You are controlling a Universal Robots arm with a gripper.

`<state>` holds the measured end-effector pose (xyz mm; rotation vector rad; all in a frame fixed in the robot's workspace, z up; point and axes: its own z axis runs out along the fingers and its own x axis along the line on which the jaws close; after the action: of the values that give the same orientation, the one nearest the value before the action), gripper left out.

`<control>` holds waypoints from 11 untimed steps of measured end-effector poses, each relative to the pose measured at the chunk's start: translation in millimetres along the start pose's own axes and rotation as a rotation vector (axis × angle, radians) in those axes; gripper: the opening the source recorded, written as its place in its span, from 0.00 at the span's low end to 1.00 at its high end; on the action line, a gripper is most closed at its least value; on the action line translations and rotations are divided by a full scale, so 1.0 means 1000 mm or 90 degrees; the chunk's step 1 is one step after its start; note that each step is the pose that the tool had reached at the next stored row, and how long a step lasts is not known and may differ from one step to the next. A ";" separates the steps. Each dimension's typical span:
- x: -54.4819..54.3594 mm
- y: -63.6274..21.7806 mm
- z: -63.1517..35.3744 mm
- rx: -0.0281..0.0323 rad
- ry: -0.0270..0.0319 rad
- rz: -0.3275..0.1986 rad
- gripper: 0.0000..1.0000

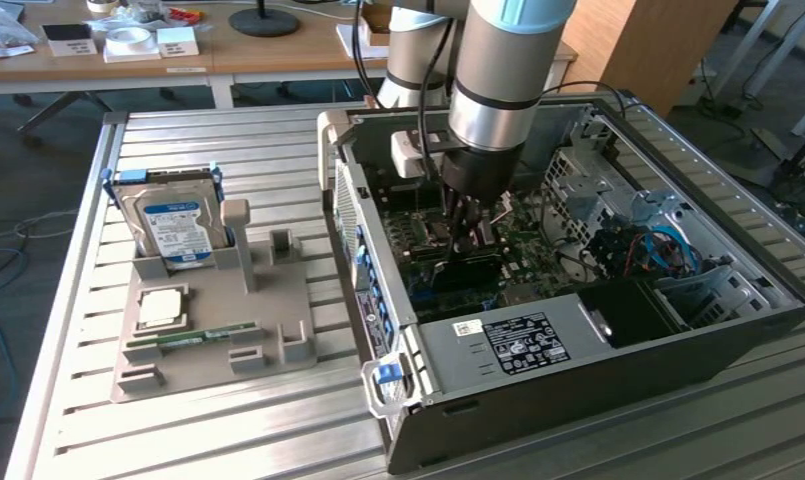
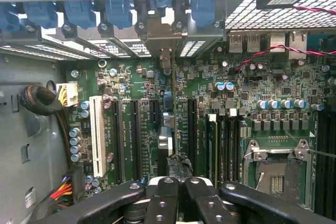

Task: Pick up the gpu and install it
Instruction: 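Press down on the gpu until it lock into place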

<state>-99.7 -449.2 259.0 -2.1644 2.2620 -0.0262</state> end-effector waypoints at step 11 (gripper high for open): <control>0.000 0.0000 -0.0009 0.0003 -0.0009 0.000 0.11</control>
<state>-99.7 -449.1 260.0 -2.1634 2.2611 -0.0252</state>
